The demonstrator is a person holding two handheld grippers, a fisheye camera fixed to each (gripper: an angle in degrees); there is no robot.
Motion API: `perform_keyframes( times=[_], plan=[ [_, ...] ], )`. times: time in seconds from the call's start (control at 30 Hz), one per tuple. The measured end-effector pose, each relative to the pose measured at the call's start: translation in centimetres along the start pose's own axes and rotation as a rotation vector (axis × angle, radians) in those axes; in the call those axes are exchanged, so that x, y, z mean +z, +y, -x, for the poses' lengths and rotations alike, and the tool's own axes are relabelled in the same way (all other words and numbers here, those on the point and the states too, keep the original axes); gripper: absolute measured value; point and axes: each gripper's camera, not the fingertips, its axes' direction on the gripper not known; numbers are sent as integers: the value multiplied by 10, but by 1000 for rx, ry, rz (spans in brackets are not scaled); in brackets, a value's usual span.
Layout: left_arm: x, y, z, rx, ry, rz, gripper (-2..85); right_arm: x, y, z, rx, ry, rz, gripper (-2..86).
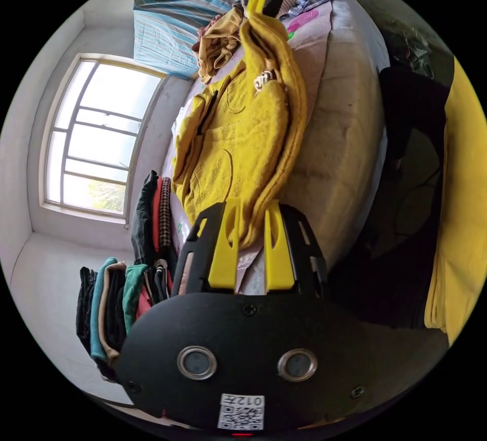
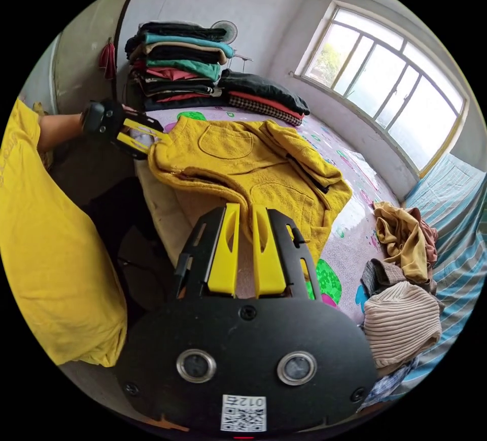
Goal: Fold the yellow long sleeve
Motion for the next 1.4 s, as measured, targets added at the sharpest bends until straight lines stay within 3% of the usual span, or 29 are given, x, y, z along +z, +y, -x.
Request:
perform_keyframes(
  times=[0.2, 0.37, 0.87, 1.17, 1.4],
  plan=[
    [2, -6, 33, 27, 118, 37, 29, 8, 3, -6, -55, -7, 70, 20],
    [-16, -1, 60, -1, 100, 21, 20, -6, 0, -23, -51, -42, 60, 19],
    [-108, 0, 123, 98, 254, -6, 17, -61, -2, -69, -93, -294, 104, 15],
    [-118, -31, 279, 125, 246, -67, 21, -96, -71, -159, -192, -269, 51, 16],
    [-20, -101, 464, 157, 405, -21, 23, -43, -172, -316, -204, -335, 132, 15]
  ],
)
